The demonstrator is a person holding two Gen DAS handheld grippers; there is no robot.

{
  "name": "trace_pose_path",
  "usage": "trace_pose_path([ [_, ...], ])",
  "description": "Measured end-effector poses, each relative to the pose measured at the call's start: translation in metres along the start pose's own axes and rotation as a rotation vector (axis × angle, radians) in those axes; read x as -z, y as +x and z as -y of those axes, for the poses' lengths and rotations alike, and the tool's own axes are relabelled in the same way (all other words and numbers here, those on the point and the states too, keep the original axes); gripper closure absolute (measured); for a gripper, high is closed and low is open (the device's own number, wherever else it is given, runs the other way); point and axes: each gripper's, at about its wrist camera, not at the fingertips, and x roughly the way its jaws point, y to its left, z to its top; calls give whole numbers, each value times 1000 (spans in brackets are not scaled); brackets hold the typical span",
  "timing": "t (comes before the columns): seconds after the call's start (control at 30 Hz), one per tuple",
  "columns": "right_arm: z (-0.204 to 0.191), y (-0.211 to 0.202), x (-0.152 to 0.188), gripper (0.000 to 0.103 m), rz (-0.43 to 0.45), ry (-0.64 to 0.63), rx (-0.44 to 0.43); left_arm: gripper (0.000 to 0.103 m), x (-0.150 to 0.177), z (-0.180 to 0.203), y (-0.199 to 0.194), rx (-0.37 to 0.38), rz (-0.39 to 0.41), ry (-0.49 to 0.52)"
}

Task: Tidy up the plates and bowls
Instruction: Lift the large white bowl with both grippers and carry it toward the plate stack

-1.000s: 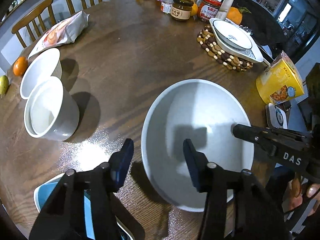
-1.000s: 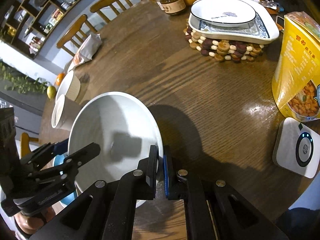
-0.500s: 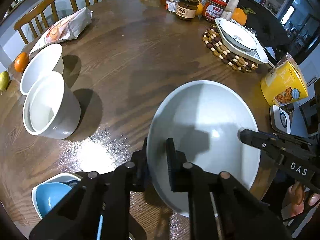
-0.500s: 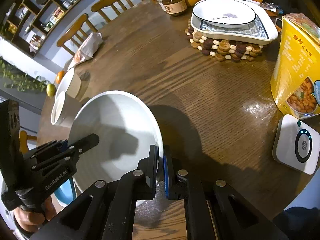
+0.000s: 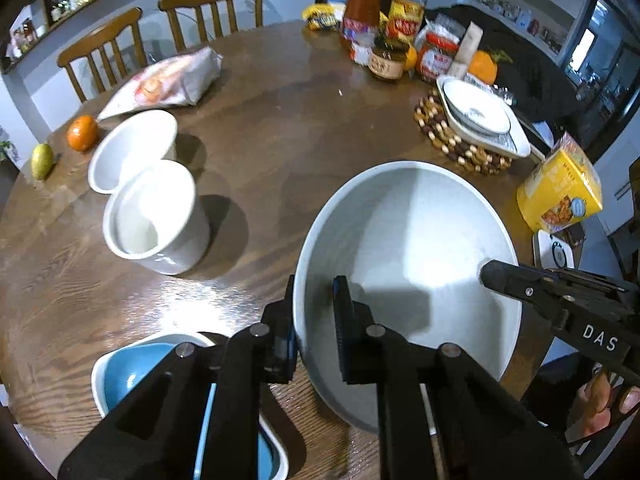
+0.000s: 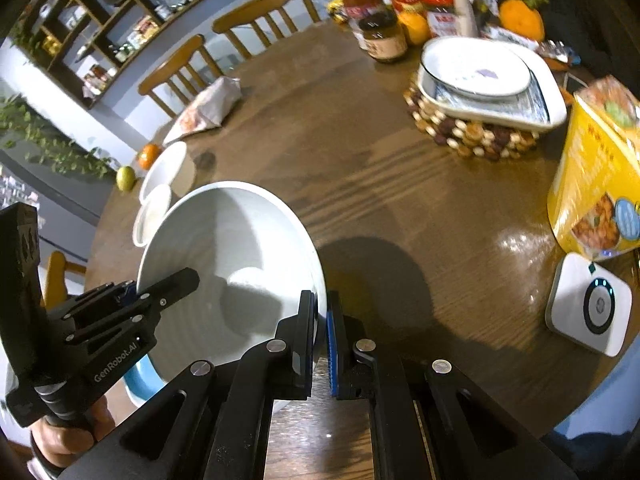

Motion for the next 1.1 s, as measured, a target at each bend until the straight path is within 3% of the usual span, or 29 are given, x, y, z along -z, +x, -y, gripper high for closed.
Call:
trace_pose_path([
  [0.4,-42,-13,0,97,16,-109,-70,89,18,-22,-43,-80,89,-79],
  [1.1,-100,-7,21,97,-44,-264,-159,87,70,-62,-80,-175,103,-222],
])
